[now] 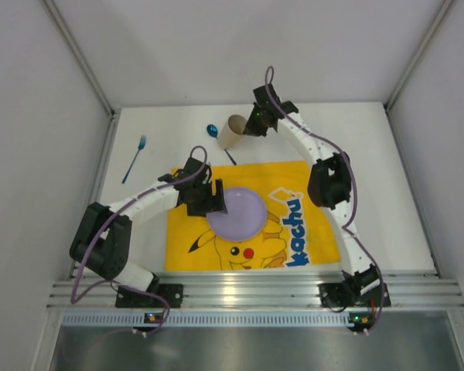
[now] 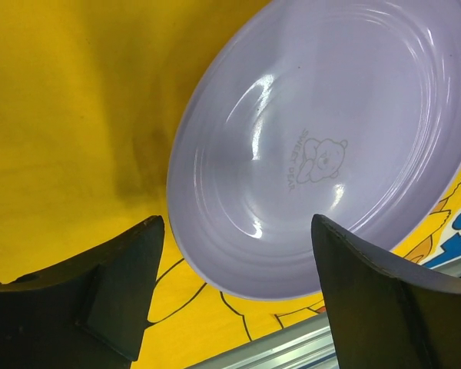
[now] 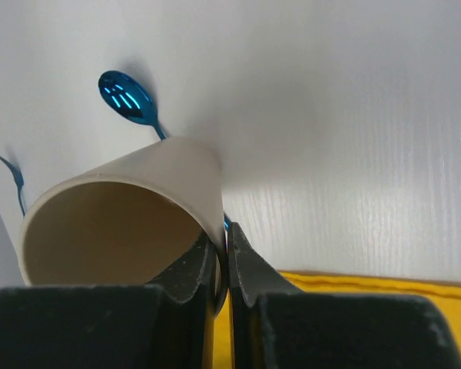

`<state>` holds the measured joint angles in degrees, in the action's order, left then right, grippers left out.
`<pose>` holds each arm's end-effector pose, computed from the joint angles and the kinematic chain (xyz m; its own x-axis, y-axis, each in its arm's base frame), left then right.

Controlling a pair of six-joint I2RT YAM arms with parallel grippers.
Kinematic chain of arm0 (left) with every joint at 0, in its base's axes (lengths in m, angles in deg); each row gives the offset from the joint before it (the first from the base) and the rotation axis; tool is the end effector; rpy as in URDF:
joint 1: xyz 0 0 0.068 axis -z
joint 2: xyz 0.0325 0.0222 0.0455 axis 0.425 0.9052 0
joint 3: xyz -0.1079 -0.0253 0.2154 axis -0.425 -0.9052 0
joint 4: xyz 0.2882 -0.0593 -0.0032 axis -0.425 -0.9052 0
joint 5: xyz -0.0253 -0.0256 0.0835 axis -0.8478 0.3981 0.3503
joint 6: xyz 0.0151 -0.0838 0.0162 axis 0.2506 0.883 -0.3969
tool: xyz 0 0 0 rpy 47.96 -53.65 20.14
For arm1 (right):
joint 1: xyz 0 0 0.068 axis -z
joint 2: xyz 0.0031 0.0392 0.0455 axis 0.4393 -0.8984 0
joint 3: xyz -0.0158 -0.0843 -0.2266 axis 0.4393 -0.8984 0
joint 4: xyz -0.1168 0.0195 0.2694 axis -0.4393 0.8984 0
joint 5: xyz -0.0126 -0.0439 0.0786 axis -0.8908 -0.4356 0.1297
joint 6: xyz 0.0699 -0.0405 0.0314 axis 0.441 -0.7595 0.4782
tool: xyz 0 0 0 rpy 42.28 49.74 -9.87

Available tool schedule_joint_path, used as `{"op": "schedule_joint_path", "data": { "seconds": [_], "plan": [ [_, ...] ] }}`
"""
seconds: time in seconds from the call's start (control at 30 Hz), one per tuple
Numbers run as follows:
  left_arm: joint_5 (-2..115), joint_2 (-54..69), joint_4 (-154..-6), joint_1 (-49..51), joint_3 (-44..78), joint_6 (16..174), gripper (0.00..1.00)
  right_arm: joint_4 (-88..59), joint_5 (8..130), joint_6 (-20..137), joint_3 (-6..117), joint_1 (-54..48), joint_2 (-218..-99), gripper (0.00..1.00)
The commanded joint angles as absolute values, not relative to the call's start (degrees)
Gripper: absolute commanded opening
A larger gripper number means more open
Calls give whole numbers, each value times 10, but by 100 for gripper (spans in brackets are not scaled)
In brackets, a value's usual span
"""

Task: Set the dinner table for one person

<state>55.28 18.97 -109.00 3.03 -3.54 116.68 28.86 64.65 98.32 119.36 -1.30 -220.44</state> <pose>0.2946 -0.1724 0.1009 -0.9441 -0.1018 -0.3135 0.0262 0.9250 -0.3791 0.5225 0.2756 0.1848 -0.8092 0.3962 -0.4337 0.1331 0.8427 0.5216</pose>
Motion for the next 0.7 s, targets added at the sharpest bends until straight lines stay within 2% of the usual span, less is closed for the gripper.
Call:
{"op": "schedule_joint_path", "data": {
  "seconds": [0.0,0.17,0.3,0.47,0.6,0.67],
  "plan": [
    [563,171,-1101,28,-11,1147,82,283,613,989,1234,-16,-2179,0],
    [572,167,-1116,29,9,1143,82,290,621,970,1210,-4,-2105,0],
    [601,155,-1140,21,41,1140,84,338,585,914,1138,17,-1979,0],
    [641,148,-1176,-12,106,1144,91,376,533,853,930,49,-1819,0],
    [639,156,-1189,-34,138,1149,91,349,519,844,770,73,-1750,0],
    [641,160,-1198,-36,151,1154,91,318,529,845,733,84,-1736,0]
  ]
}}
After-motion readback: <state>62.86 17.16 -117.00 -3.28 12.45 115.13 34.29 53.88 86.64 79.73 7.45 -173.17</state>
